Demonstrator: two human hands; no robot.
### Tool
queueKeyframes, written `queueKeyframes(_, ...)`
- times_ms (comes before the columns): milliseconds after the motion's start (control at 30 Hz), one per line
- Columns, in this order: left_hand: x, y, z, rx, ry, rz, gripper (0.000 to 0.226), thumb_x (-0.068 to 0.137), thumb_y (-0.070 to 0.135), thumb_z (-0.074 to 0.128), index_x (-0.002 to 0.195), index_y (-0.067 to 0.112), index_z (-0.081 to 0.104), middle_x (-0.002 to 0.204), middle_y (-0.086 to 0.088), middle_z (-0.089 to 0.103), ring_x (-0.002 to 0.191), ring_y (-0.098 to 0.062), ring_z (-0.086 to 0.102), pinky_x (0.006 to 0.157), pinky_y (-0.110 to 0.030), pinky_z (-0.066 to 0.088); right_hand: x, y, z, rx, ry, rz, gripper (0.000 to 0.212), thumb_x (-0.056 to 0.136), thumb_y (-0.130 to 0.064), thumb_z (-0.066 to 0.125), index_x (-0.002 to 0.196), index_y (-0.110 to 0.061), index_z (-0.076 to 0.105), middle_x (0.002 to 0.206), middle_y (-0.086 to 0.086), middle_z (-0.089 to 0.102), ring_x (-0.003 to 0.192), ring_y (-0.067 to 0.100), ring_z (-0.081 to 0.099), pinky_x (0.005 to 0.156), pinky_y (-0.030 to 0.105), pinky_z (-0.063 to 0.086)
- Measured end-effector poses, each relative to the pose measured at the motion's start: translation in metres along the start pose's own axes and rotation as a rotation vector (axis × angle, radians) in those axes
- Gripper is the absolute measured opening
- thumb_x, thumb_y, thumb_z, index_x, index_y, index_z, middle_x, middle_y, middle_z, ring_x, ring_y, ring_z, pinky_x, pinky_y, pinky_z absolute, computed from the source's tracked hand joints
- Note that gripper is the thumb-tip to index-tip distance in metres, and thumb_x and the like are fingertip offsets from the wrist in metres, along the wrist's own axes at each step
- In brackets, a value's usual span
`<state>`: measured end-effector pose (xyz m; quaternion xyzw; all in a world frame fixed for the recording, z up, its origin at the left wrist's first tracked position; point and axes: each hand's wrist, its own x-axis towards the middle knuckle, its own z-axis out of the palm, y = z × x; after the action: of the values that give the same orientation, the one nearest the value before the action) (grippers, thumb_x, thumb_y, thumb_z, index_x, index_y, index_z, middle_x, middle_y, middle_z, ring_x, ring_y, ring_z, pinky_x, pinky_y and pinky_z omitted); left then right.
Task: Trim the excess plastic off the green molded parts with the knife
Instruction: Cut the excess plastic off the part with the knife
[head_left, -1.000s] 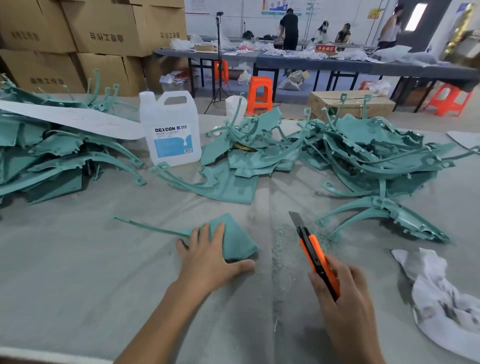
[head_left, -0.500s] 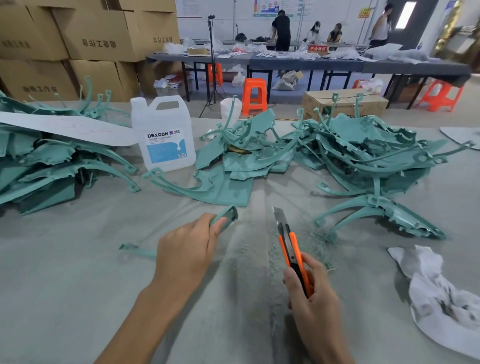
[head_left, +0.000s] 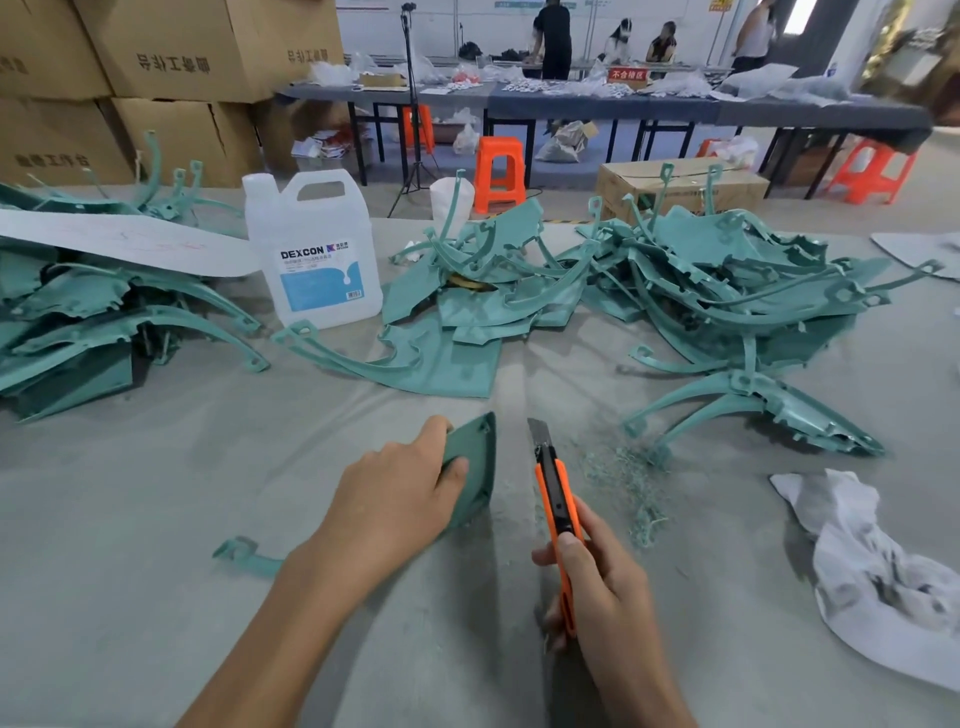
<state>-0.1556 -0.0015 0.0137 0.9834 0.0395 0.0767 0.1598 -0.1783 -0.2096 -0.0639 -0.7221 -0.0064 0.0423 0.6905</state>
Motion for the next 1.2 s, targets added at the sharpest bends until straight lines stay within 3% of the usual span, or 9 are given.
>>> queueKeyframes(100, 0.004, -0.002, -0.005, -0.091, -0.069, -0.003, 0.02, 0.104, 0.044, 0.037, 0.095, 0.026, 0.034, 0.072, -0.001, 0.056, 0.075, -0.032, 0.056, 0.063, -0.04, 0.037, -0.005, 0.0, 0.006, -0.048, -0.039, 0.09, 0.044, 0.103, -0.017, 0.053, 0.122, -0.056, 0.059, 0.081, 0.004, 0.073, 0.043, 0.022, 0.056, 0.037, 0.027, 0.043)
queueKeyframes(233, 0.008, 0.003, -0.005, -0.065, -0.038, -0.026, 0.023, 0.105, 0.041, 0.036, 0.09, 0.023, 0.032, 0.07, -0.003, 0.053, 0.072, -0.032, 0.053, 0.062, -0.04, 0.034, -0.013, -0.002, 0.015, -0.153, -0.123, 0.115, 0.047, 0.102, -0.022, 0.054, 0.107, -0.068, 0.061, 0.074, 0.001, 0.072, 0.046, 0.018, 0.06, 0.042, 0.03, 0.05)
queueKeyframes(433, 0.015, 0.01, -0.01, -0.054, -0.16, -0.09, 0.015, 0.103, 0.032, 0.037, 0.098, 0.019, 0.032, 0.078, -0.006, 0.053, 0.078, -0.034, 0.053, 0.063, -0.041, 0.035, -0.014, -0.007, 0.027, -0.129, -0.121, 0.115, 0.042, 0.102, -0.023, 0.052, 0.104, -0.064, 0.061, 0.066, 0.003, 0.067, 0.042, 0.021, 0.06, 0.038, 0.03, 0.049)
queueKeyframes(600, 0.011, 0.009, -0.022, -0.033, -0.346, -0.087, 0.015, 0.096, 0.016, 0.039, 0.096, 0.019, 0.025, 0.081, -0.01, 0.053, 0.068, -0.023, 0.048, 0.051, -0.036, 0.027, -0.018, -0.016, 0.039, -0.158, -0.087, 0.062, 0.038, 0.102, -0.023, 0.05, 0.129, -0.049, 0.06, 0.066, 0.002, 0.065, 0.04, 0.021, 0.058, 0.036, 0.032, 0.048)
queueKeyframes(733, 0.01, 0.011, -0.024, -0.023, -0.381, -0.077, 0.014, 0.098, 0.013, 0.038, 0.095, 0.017, 0.025, 0.083, -0.011, 0.053, 0.07, -0.024, 0.049, 0.055, -0.038, 0.035, -0.022, -0.052, 0.044, -0.028, -0.092, -0.074, 0.04, 0.101, -0.035, 0.048, 0.131, -0.061, 0.053, 0.07, -0.005, 0.063, 0.04, 0.016, 0.054, 0.037, 0.028, 0.045)
queueKeyframes(833, 0.009, 0.011, -0.024, -0.007, -0.369, -0.089, 0.014, 0.1, 0.016, 0.039, 0.097, 0.015, 0.026, 0.083, -0.011, 0.052, 0.071, -0.024, 0.05, 0.059, -0.04, 0.037, -0.021, -0.071, 0.044, 0.092, -0.098, -0.152, 0.041, 0.098, -0.04, 0.048, 0.132, -0.061, 0.053, 0.075, -0.004, 0.062, 0.04, 0.019, 0.053, 0.037, 0.027, 0.043)
queueKeyframes(933, 0.009, 0.01, -0.024, -0.041, -0.363, -0.08, 0.015, 0.099, 0.015, 0.039, 0.093, 0.016, 0.025, 0.082, -0.011, 0.05, 0.068, -0.024, 0.047, 0.053, -0.038, 0.029, -0.017, -0.048, 0.045, 0.056, -0.009, -0.03, 0.045, 0.106, -0.025, 0.046, 0.121, -0.066, 0.054, 0.078, 0.001, 0.063, 0.043, 0.019, 0.053, 0.039, 0.031, 0.045)
queueKeyframes(1033, 0.011, 0.008, -0.025, -0.053, -0.372, -0.074, 0.016, 0.101, 0.015, 0.038, 0.093, 0.015, 0.025, 0.08, -0.01, 0.048, 0.066, -0.022, 0.044, 0.051, -0.036, 0.025, -0.023, -0.021, 0.058, 0.035, -0.045, 0.112, 0.041, 0.106, -0.015, 0.045, 0.133, -0.043, 0.056, 0.072, 0.008, 0.055, 0.042, 0.021, 0.055, 0.038, 0.03, 0.047)
queueKeyframes(1200, 0.011, 0.007, -0.026, -0.063, -0.383, -0.06, 0.019, 0.1, 0.013, 0.038, 0.089, 0.018, 0.023, 0.08, -0.01, 0.049, 0.067, -0.023, 0.046, 0.053, -0.036, 0.03, -0.026, -0.033, 0.07, 0.157, -0.088, 0.075, 0.036, 0.106, -0.025, 0.046, 0.124, -0.052, 0.062, 0.07, 0.0, 0.058, 0.046, 0.023, 0.06, 0.039, 0.027, 0.045)
